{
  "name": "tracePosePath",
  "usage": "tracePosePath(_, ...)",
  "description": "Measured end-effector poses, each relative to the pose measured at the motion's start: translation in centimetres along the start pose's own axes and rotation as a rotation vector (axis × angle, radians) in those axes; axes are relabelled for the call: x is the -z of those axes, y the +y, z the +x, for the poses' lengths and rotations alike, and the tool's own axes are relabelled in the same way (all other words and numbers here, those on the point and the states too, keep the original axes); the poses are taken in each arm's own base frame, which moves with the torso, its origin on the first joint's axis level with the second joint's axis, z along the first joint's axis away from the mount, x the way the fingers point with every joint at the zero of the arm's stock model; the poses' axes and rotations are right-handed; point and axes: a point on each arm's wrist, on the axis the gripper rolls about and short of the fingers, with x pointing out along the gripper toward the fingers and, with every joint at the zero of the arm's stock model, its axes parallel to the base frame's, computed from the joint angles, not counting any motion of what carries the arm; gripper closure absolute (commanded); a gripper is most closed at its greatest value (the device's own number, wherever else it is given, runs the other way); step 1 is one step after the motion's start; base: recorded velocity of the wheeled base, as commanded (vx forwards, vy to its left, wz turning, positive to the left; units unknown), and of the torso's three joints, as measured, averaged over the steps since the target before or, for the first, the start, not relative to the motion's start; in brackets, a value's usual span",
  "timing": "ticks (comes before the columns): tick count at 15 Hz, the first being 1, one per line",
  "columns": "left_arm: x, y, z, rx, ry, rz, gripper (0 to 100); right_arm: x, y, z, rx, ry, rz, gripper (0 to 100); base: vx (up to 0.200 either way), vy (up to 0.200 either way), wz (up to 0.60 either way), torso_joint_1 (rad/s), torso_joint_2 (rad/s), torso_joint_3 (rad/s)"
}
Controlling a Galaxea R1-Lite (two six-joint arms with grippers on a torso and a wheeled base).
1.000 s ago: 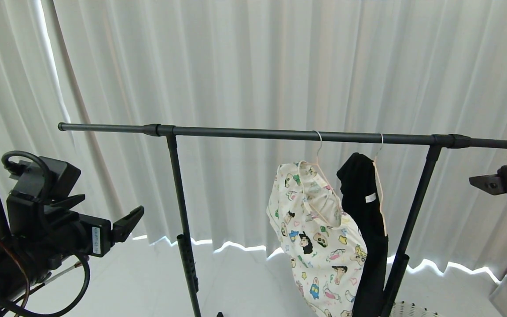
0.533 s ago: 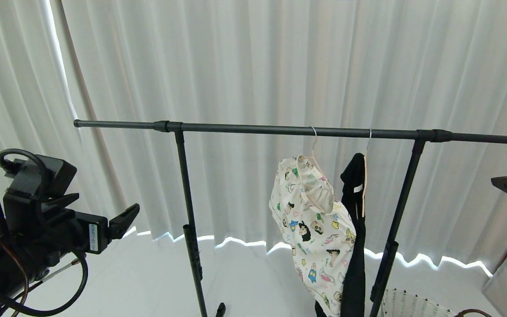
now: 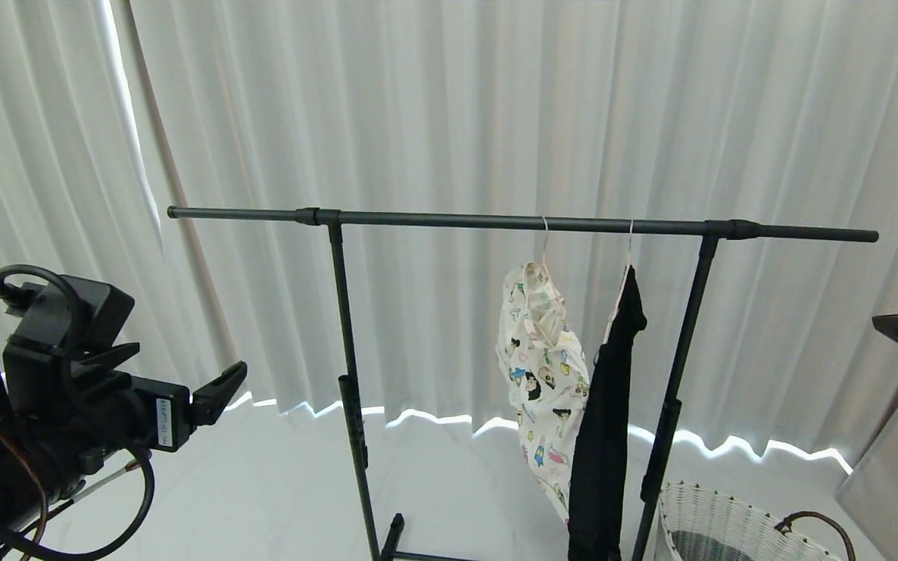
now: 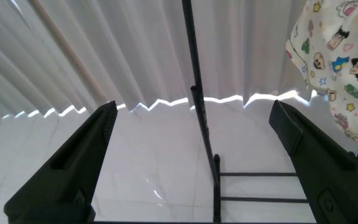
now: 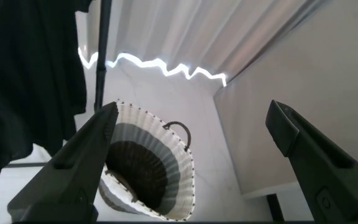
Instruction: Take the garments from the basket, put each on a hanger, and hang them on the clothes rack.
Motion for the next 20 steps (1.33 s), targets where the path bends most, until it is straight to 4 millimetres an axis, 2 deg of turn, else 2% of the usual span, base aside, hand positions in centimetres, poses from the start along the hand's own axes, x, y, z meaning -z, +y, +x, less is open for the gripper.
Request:
tracePosePath(14, 0.1, 0.0, 0.1, -0.026, 0.012, 0.013, 0, 0.9, 0.0, 0.7, 0.016, 0.011, 0.007, 0, 0.000, 0.200, 0.00, 0.003, 0.00, 0.002)
tracePosePath(20, 0.1, -0.1, 0.2, -0.023, 0.016, 0.010, 0, 1.5, -0.3, 0.6, 0.033, 0.006, 0.020, 0, 0.000, 0.000, 0.00, 0.000, 0.00, 0.000)
